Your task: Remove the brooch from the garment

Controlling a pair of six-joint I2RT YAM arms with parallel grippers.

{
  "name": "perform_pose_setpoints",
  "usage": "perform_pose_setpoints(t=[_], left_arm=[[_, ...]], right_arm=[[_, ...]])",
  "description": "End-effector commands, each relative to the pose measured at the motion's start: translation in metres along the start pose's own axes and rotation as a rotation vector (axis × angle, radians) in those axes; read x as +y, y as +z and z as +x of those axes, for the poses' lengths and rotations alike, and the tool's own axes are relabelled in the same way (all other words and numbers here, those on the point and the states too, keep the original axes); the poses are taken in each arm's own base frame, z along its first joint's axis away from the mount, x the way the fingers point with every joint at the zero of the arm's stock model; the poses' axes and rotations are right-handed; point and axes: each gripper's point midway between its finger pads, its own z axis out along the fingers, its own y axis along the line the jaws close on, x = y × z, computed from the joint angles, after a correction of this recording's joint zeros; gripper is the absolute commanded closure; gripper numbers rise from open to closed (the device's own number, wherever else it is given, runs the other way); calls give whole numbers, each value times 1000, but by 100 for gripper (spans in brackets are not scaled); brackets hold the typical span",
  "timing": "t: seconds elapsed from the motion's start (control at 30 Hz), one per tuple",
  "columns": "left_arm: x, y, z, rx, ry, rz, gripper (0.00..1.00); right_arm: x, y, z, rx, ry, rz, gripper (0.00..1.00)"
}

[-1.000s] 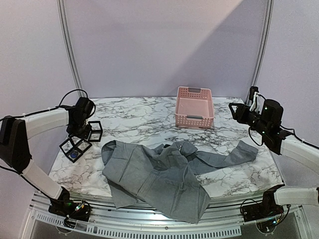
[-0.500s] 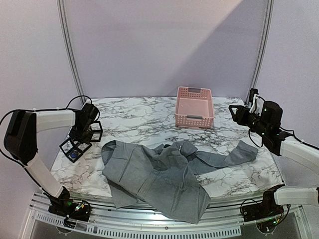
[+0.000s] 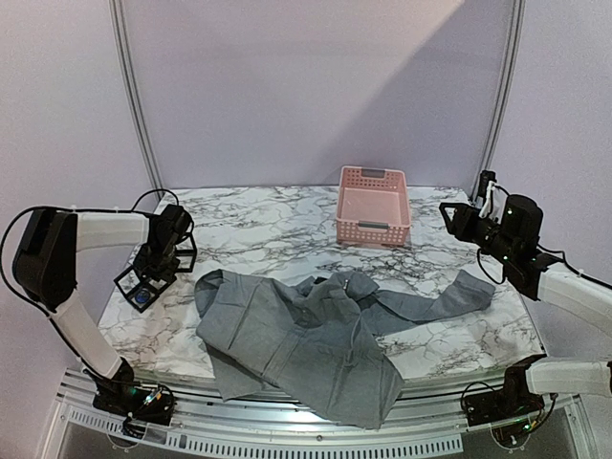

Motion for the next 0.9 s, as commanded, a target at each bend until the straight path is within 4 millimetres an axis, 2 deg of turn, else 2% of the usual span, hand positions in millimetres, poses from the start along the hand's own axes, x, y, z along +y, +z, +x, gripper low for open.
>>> perform_pose_setpoints(t=[0.0, 0.2, 0.57, 0.87], left_arm=[[-2, 5, 7, 36, 17, -7, 100], [-5, 7, 8, 47, 25, 0, 99], [-10, 4, 4, 32, 30, 17, 90], [-15, -4, -7, -16, 24, 52, 80]], right_arm=[[-6, -5, 0, -8, 8, 28, 48], [-6, -7, 0, -12, 8, 24, 48], [-6, -6, 1, -10, 17, 23, 48], [-7, -6, 5, -1, 24, 20, 47]])
